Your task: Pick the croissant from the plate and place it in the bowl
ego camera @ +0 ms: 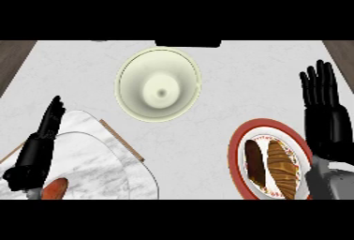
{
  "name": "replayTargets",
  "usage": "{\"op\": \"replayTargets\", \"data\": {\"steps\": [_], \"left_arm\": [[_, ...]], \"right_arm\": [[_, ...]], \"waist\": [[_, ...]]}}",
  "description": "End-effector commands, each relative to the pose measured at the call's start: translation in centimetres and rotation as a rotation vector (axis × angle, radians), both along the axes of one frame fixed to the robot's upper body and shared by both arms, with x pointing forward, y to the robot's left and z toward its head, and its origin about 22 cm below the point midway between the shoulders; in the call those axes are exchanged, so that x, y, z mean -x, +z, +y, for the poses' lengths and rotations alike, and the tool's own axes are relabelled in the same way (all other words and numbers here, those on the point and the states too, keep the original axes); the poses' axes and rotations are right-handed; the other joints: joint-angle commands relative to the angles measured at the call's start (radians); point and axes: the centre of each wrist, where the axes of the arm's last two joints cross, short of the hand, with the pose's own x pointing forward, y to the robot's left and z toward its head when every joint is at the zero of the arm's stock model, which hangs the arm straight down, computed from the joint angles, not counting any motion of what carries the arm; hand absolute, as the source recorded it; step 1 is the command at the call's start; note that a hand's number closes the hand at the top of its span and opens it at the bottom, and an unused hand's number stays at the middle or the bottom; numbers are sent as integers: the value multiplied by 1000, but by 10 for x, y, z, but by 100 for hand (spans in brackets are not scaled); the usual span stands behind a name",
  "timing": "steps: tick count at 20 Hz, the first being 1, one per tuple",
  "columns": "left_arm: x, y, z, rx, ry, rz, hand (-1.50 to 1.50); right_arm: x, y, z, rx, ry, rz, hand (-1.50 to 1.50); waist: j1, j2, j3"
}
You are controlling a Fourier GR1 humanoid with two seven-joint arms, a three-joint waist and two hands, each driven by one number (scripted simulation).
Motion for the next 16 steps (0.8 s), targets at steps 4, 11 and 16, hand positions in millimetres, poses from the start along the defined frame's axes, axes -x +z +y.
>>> {"op": "replayTargets", "data": {"steps": [4, 11, 16], "left_arm": [[-17, 1, -26, 127, -60, 40, 0], [-28, 9, -55, 259, -82, 105, 0], [-45, -10, -74, 252, -119, 115, 0]], "right_arm": [[40, -53, 9, 301, 244, 373, 150], [91, -85, -8, 341, -206, 220, -150], [128, -79, 11, 357, -176, 30, -150]], "waist": [[-22, 8, 20], [-61, -2, 26], [-28, 2, 23]]}}
